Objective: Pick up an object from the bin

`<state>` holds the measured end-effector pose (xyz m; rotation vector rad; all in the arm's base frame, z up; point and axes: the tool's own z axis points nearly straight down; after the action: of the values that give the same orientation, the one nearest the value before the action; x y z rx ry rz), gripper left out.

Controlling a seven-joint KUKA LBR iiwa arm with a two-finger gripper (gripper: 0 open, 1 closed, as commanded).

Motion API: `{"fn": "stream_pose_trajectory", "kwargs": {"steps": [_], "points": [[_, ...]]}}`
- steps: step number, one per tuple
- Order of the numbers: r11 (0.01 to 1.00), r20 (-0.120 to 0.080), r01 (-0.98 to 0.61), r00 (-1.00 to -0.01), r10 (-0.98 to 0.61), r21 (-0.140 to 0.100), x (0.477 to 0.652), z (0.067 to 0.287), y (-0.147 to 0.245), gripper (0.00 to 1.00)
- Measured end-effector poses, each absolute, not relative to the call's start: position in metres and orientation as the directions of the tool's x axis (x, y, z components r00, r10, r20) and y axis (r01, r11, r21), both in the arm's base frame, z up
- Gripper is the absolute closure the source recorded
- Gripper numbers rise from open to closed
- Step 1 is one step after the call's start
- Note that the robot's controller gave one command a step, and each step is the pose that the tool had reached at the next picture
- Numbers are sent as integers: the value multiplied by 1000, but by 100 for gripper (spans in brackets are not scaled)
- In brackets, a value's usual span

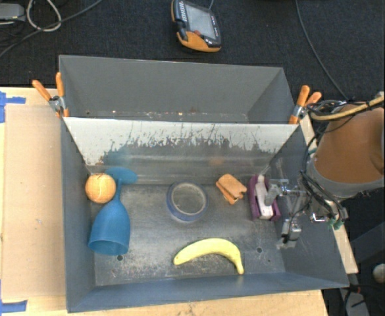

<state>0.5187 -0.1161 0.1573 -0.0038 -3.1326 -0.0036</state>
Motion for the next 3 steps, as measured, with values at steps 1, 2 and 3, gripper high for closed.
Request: {"fn": "stream_pose_trajectory", "kwargs": {"steps": [1, 2, 3], "points": [[1000, 2, -2, -1000, -2, 1, 521, 161, -116, 0], [987, 4, -161, -987, -161, 4, 489, 68, -4, 0], [984, -6, -179, -984, -179, -4, 510, 146, -26, 0]]}}
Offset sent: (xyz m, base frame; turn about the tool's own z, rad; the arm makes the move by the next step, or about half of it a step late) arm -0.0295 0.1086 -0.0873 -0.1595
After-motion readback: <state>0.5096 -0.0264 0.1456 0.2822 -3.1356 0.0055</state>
